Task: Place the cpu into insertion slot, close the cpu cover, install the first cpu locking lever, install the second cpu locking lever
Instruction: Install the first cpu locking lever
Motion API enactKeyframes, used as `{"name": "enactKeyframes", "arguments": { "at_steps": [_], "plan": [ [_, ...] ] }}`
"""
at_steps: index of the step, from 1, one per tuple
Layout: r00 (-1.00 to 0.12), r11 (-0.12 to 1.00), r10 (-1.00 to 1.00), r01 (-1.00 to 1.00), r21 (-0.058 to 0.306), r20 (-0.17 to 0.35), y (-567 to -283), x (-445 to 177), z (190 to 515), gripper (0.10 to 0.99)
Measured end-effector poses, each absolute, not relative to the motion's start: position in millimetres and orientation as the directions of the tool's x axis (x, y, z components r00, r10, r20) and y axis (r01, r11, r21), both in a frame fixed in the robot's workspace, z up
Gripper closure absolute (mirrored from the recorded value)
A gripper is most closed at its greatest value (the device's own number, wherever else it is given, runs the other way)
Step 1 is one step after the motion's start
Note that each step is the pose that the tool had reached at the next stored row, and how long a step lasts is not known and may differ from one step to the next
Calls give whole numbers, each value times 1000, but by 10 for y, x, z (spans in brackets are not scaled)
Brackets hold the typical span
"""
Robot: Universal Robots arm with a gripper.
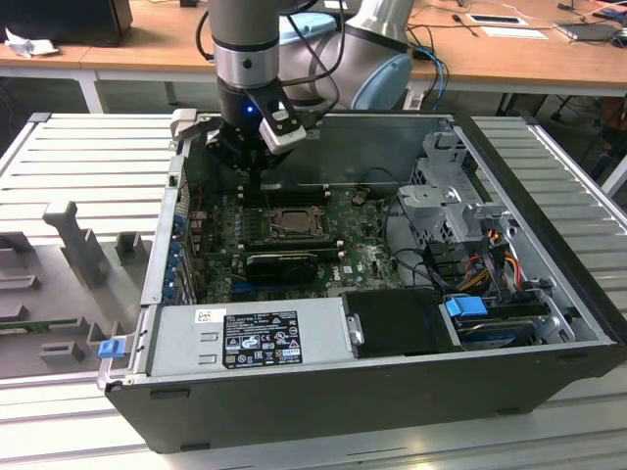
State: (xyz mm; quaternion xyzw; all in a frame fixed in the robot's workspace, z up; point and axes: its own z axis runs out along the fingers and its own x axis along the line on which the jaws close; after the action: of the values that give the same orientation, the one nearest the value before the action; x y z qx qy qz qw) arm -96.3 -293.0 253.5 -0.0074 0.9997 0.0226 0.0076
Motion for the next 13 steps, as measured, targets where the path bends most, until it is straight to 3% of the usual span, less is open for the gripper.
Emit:
{"name": "enactKeyframes", "arguments": {
  "at_steps": [13],
  "plan": [
    [-1000,999,-14,-15,45,-15,-2930,-835,2535,980]
  ]
}}
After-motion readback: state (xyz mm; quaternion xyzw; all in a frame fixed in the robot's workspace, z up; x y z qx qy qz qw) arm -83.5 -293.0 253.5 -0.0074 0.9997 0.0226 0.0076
